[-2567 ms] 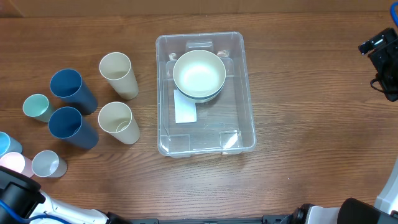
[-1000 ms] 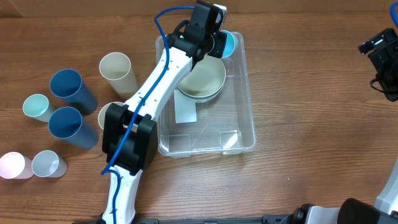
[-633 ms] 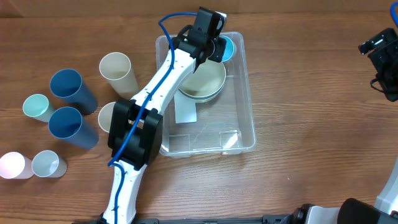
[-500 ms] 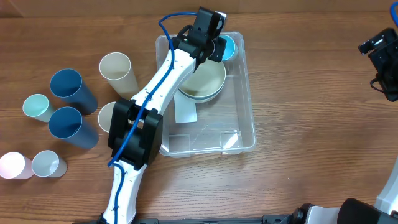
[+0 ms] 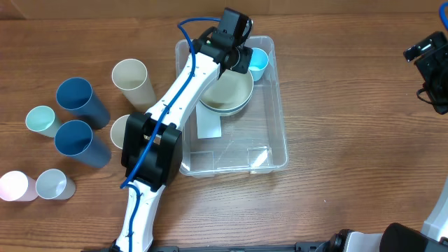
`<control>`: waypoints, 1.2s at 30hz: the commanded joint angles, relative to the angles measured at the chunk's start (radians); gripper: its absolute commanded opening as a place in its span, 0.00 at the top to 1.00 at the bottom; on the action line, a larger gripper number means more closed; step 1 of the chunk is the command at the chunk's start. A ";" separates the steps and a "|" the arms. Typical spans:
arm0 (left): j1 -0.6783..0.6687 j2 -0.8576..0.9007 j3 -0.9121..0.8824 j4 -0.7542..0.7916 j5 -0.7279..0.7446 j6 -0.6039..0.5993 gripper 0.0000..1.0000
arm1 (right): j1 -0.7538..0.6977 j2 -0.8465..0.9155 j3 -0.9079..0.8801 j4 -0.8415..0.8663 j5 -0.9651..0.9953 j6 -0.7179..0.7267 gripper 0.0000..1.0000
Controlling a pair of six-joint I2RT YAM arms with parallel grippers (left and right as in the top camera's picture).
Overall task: Pack container
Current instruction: 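Lift the light-blue cup with the left gripper and place it in the bin's back-right corner, then reach the left gripper to the pink cup and grasp it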
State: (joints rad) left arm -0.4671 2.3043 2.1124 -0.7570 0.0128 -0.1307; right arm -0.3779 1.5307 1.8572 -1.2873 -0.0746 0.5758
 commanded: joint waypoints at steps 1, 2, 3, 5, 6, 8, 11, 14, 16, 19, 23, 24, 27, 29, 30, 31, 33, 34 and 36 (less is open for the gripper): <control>0.005 -0.160 0.194 -0.232 -0.114 -0.004 0.51 | 0.001 -0.009 0.008 0.002 0.002 0.005 0.00; 0.007 -0.197 0.235 -0.303 -0.159 -0.004 0.47 | 0.001 -0.009 0.008 0.002 0.002 0.005 0.00; 0.011 -0.237 0.267 -0.377 -0.226 -0.004 0.44 | 0.001 -0.009 0.008 0.002 0.002 0.004 0.00; 0.036 -0.314 0.293 -0.472 -0.335 -0.010 0.39 | 0.001 -0.009 0.008 0.002 0.002 0.005 0.00; 0.063 -0.360 0.293 -0.515 -0.375 -0.037 0.38 | 0.001 -0.009 0.008 0.002 0.002 0.005 0.00; 0.140 -0.431 0.293 -0.603 -0.391 -0.103 0.36 | 0.001 -0.009 0.008 0.002 0.002 0.004 0.00; 0.296 -0.494 0.293 -0.758 -0.383 -0.229 0.36 | 0.001 -0.009 0.008 0.002 0.002 0.005 0.00; 0.515 -0.510 0.289 -0.933 -0.372 -0.322 0.40 | 0.001 -0.009 0.008 0.002 0.002 0.005 0.00; 0.677 -0.514 0.227 -0.933 -0.246 -0.276 0.39 | 0.001 -0.009 0.008 0.002 0.002 0.005 0.00; 0.856 -0.505 0.124 -0.927 -0.167 -0.288 0.31 | 0.001 -0.009 0.008 0.002 0.002 0.005 0.00; 1.098 -0.497 -0.057 -0.836 -0.062 -0.275 0.30 | 0.001 -0.009 0.008 0.002 0.002 0.005 0.00; 1.173 -0.497 -0.110 -0.790 -0.006 -0.266 0.31 | 0.001 -0.009 0.008 0.002 0.002 0.005 0.00; 1.310 -0.496 -0.252 -0.658 0.077 -0.242 0.33 | 0.001 -0.009 0.008 0.002 0.002 0.005 0.00; 1.346 -0.493 -0.344 -0.591 0.093 -0.220 0.35 | 0.001 -0.009 0.008 0.002 0.002 0.005 0.00; 1.357 -0.493 -0.402 -0.556 0.070 -0.221 0.36 | 0.001 -0.009 0.008 0.002 0.002 0.005 0.00; 1.363 -0.493 -0.441 -0.530 0.049 -0.225 0.36 | 0.001 -0.009 0.008 0.002 0.002 0.005 0.00; 1.372 -0.493 -0.503 -0.471 0.008 -0.233 0.35 | 0.001 -0.009 0.008 0.002 0.002 0.005 0.00; 1.375 -0.493 -0.547 -0.420 0.008 -0.231 0.34 | 0.001 -0.009 0.008 0.002 0.002 0.005 0.00; 1.375 -0.493 -0.597 -0.381 -0.005 -0.228 0.33 | 0.001 -0.009 0.008 0.002 0.002 0.005 0.00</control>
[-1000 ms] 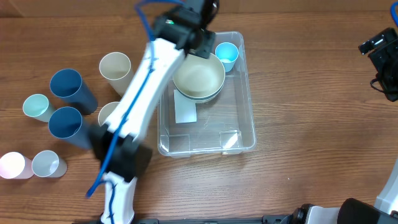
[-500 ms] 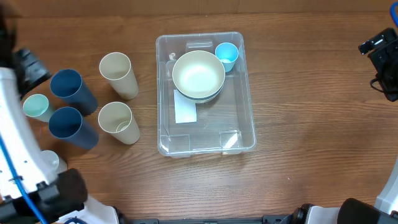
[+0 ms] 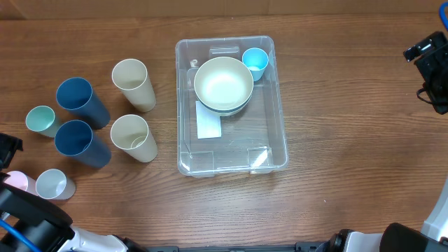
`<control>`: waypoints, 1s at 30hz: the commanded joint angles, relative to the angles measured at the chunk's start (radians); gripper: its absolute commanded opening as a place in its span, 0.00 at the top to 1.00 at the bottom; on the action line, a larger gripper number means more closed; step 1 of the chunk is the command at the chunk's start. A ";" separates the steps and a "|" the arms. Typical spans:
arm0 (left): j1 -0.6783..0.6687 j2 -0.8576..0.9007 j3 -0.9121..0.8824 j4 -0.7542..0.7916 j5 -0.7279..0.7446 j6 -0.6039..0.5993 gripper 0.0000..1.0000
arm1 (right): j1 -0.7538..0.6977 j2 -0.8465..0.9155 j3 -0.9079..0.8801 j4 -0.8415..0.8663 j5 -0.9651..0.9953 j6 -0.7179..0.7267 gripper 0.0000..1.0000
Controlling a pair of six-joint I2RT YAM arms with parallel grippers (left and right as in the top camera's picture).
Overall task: Pack container
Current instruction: 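Reach the left gripper to the pink cup and grasp it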
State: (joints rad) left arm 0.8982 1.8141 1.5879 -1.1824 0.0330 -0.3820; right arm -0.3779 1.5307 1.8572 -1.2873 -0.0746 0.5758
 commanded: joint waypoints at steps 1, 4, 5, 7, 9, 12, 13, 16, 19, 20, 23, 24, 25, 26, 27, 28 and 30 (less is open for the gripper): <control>0.010 -0.003 -0.096 0.056 -0.037 0.020 0.35 | 0.001 -0.009 0.008 0.002 0.002 0.005 0.00; 0.013 -0.003 -0.113 0.067 -0.045 0.019 0.37 | 0.001 -0.009 0.008 0.002 0.002 0.004 0.00; 0.018 -0.007 -0.112 0.065 -0.047 0.019 0.37 | 0.001 -0.009 0.008 0.002 0.002 0.005 0.00; 0.031 -0.008 -0.113 0.065 -0.047 0.019 0.36 | 0.001 -0.009 0.008 0.002 0.002 0.005 0.00; 0.037 -0.008 -0.113 0.070 -0.049 0.020 0.36 | 0.001 -0.009 0.008 0.002 0.002 0.005 0.00; 0.039 -0.008 -0.113 0.042 -0.113 0.009 0.44 | 0.001 -0.009 0.008 0.002 0.002 0.005 0.00; 0.043 -0.009 -0.113 0.034 -0.150 -0.011 0.44 | 0.001 -0.009 0.008 0.002 0.002 0.005 0.00; 0.082 -0.010 -0.113 0.036 -0.127 -0.015 0.43 | 0.001 -0.009 0.008 0.002 0.002 0.004 0.00; 0.125 -0.010 -0.113 0.051 -0.020 0.019 0.42 | 0.001 -0.009 0.008 0.002 0.002 0.005 0.00; 0.132 -0.010 -0.113 0.050 -0.017 0.021 0.42 | 0.001 -0.009 0.008 0.002 0.002 0.004 0.00; 0.157 -0.010 -0.113 0.045 -0.030 0.018 0.39 | 0.001 -0.009 0.008 0.002 0.002 0.005 0.00; 0.167 -0.010 -0.113 0.044 -0.038 0.008 0.38 | 0.001 -0.009 0.008 0.002 0.002 0.005 0.00; 0.179 -0.010 -0.113 0.042 -0.052 -0.001 0.37 | 0.001 -0.009 0.008 0.002 0.002 0.005 0.00; 0.196 -0.010 -0.113 0.043 -0.065 -0.008 0.37 | 0.001 -0.009 0.008 0.002 0.002 0.005 0.00; 0.211 -0.010 -0.114 0.047 -0.067 -0.008 0.36 | 0.001 -0.009 0.008 0.002 0.002 0.005 0.00; 0.225 -0.010 -0.116 0.057 -0.066 -0.007 0.36 | 0.001 -0.009 0.008 0.002 0.002 0.005 0.00; 0.242 -0.009 -0.135 0.091 -0.063 -0.007 0.36 | 0.001 -0.009 0.008 0.002 0.002 0.005 0.00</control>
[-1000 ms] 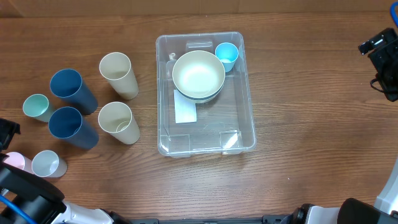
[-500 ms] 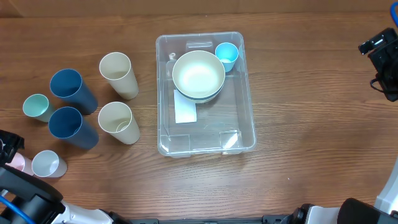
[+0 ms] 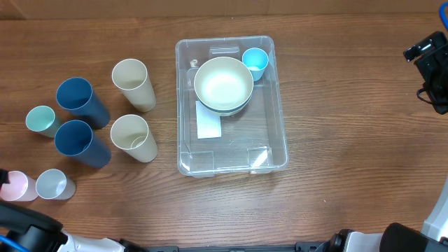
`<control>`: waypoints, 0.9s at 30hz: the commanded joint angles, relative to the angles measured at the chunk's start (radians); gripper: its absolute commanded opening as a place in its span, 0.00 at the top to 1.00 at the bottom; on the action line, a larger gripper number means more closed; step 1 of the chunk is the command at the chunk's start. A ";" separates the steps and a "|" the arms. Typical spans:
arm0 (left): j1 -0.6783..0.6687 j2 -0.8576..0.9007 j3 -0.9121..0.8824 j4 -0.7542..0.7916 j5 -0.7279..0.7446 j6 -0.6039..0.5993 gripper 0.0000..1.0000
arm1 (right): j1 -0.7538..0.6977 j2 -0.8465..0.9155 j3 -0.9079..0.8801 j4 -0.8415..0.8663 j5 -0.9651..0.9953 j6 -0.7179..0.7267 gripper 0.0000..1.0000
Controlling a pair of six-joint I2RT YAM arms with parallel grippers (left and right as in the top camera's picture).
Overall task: Pack container
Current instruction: 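Reach the left gripper to the pink cup and grasp it, then drop the pink cup into the light-blue cup in the bin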
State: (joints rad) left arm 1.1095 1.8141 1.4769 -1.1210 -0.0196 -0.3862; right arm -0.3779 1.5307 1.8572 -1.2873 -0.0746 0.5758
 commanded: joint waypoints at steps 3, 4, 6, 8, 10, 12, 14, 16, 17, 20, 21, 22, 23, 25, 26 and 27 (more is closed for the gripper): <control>0.021 -0.002 -0.069 0.088 0.021 0.002 0.36 | 0.001 -0.009 0.008 0.002 0.002 0.005 0.00; 0.011 -0.002 -0.093 0.113 0.023 0.006 0.36 | 0.001 -0.009 0.008 0.002 0.002 0.005 0.00; -0.013 -0.002 -0.138 0.164 0.028 0.006 0.36 | 0.001 -0.009 0.008 0.002 0.002 0.005 0.00; -0.035 -0.002 -0.154 0.192 0.028 0.015 0.42 | 0.001 -0.009 0.008 0.002 0.002 0.005 0.00; -0.042 -0.002 -0.154 0.196 0.024 0.017 0.73 | 0.001 -0.009 0.008 0.002 0.002 0.005 0.00; -0.042 -0.002 -0.154 0.196 0.016 0.016 0.95 | 0.001 -0.009 0.008 0.002 0.002 0.004 0.00; -0.042 -0.002 -0.154 0.193 0.016 0.016 0.96 | 0.001 -0.009 0.008 0.002 0.002 0.005 0.00; -0.042 -0.002 -0.154 0.186 0.016 0.015 0.96 | 0.001 -0.009 0.008 0.002 0.002 0.005 0.00; -0.042 -0.002 -0.154 0.182 0.016 0.015 0.96 | 0.001 -0.009 0.008 0.002 0.002 0.005 0.00; -0.042 -0.009 -0.142 0.149 0.024 -0.011 0.96 | 0.001 -0.009 0.008 0.002 0.002 0.005 0.00; -0.042 -0.023 -0.111 0.126 0.066 -0.011 0.96 | 0.001 -0.009 0.008 0.002 0.002 0.004 0.00; -0.042 -0.039 -0.074 0.098 0.105 -0.011 0.96 | 0.001 -0.009 0.008 0.002 0.002 0.005 0.00; -0.046 -0.058 -0.030 0.068 0.136 -0.012 0.96 | 0.001 -0.009 0.008 0.002 0.002 0.005 0.00; -0.071 -0.111 0.095 -0.011 0.188 -0.018 0.96 | 0.001 -0.009 0.008 0.002 0.002 0.005 0.00; -0.097 -0.142 0.161 -0.046 0.208 -0.018 0.96 | 0.001 -0.009 0.008 0.002 0.002 0.005 0.00; -0.130 -0.171 0.215 -0.072 0.225 -0.017 0.96 | 0.001 -0.009 0.008 0.002 0.002 0.005 0.00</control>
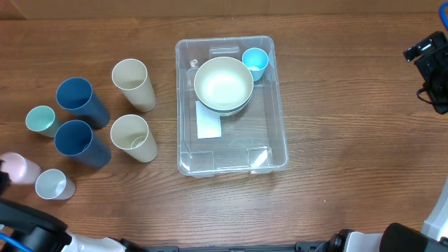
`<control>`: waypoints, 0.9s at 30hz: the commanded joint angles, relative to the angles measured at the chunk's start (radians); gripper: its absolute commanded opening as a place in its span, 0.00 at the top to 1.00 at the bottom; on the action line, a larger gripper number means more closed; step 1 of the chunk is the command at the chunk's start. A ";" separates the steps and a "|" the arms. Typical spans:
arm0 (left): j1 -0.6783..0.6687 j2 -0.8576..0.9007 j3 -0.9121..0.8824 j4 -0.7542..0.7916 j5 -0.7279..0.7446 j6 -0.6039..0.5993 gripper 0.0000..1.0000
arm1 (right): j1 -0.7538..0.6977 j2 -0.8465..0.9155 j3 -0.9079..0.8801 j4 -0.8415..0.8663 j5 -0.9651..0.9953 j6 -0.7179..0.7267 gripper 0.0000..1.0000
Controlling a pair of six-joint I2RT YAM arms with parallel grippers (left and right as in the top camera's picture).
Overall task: Pack container
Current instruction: 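Drop the pink cup into the light-blue cup in the bin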
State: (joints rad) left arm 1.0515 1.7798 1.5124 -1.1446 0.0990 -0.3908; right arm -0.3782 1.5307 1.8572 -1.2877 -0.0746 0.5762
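A clear plastic container [276, 143] stands mid-table. Inside it are stacked cream bowls [223, 85] and a small light-blue cup [255, 63] in the far right corner. Loose cups stand to its left: two cream cups [131, 80] [131, 136], two dark blue cups [78, 99] [78, 142], a teal cup [42, 120], a whitish cup [54, 184] and a pink cup [19, 168]. The pink cup lies tilted at the left edge. Only a dark sliver of my left gripper [3, 180] shows beside it. My right gripper [424, 50] sits at the far right edge, its jaws unclear.
A white label [208, 123] lies on the container's floor. My left arm's base link [31, 234] fills the bottom-left corner. The wooden table [350, 140] runs to the right of the container.
The pink cup has shifted up and slightly right from beside the whitish cup and now looks tilted. A dark sliver of my left gripper shows at the left edge next to it.
My left arm first stretched over the container, its gripper at the small blue cup in the far right corner. Then the arm was back at the bottom-left and the blue cup stood in the container. Now the pink cup at the left edge has moved.
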 commanded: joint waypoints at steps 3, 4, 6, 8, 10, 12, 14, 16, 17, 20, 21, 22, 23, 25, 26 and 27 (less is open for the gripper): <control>-0.265 -0.244 0.339 -0.104 0.105 0.030 0.96 | 0.001 -0.009 0.008 0.002 0.002 0.004 0.00; -0.315 -0.263 0.362 -0.107 0.104 0.043 0.96 | 0.001 -0.009 0.008 0.002 0.002 0.004 0.00; -0.533 -0.321 0.418 -0.098 0.100 0.092 0.96 | 0.001 -0.009 0.008 0.002 0.002 0.004 0.00; -0.777 -0.351 0.431 -0.059 0.074 0.115 0.96 | 0.001 -0.009 0.008 0.003 0.002 0.004 0.00; -1.031 -0.341 0.428 0.000 0.018 0.153 0.96 | 0.001 -0.009 0.008 0.002 0.002 0.004 0.00; -1.285 -0.269 0.425 0.071 -0.099 0.179 0.96 | 0.001 -0.009 0.008 0.002 0.002 0.004 0.00; -1.403 -0.193 0.425 0.115 -0.147 0.194 0.96 | 0.001 -0.009 0.008 0.002 0.002 0.004 0.00; -1.500 -0.077 0.425 0.181 -0.154 0.206 0.96 | 0.001 -0.009 0.008 0.002 0.002 0.004 0.00; -1.519 -0.040 0.425 0.205 -0.158 0.205 0.96 | 0.001 -0.009 0.008 0.002 0.002 0.004 0.00; -1.550 0.103 0.425 0.323 -0.158 0.204 0.96 | 0.001 -0.009 0.008 0.002 0.002 0.004 0.00; -1.550 0.138 0.425 0.356 -0.151 0.203 0.96 | 0.001 -0.009 0.008 0.002 0.002 0.004 0.00; -1.550 0.175 0.425 0.389 -0.143 0.204 0.96 | 0.001 -0.009 0.008 0.002 0.002 0.004 0.00; -1.550 0.204 0.425 0.407 -0.143 0.204 0.96 | 0.001 -0.009 0.008 0.002 0.002 0.004 0.00; -1.550 0.253 0.425 0.435 -0.132 0.204 0.96 | 0.001 -0.009 0.008 0.002 0.002 0.004 0.00; -1.550 0.275 0.425 0.450 -0.132 0.204 0.96 | 0.001 -0.009 0.008 0.002 0.002 0.004 0.00; -1.550 0.289 0.425 0.461 -0.132 0.205 0.96 | 0.001 -0.009 0.008 0.002 0.002 0.004 0.00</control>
State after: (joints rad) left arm -0.4969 2.0197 1.9305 -0.7166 -0.0349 -0.2054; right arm -0.3779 1.5307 1.8568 -1.2873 -0.0750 0.5758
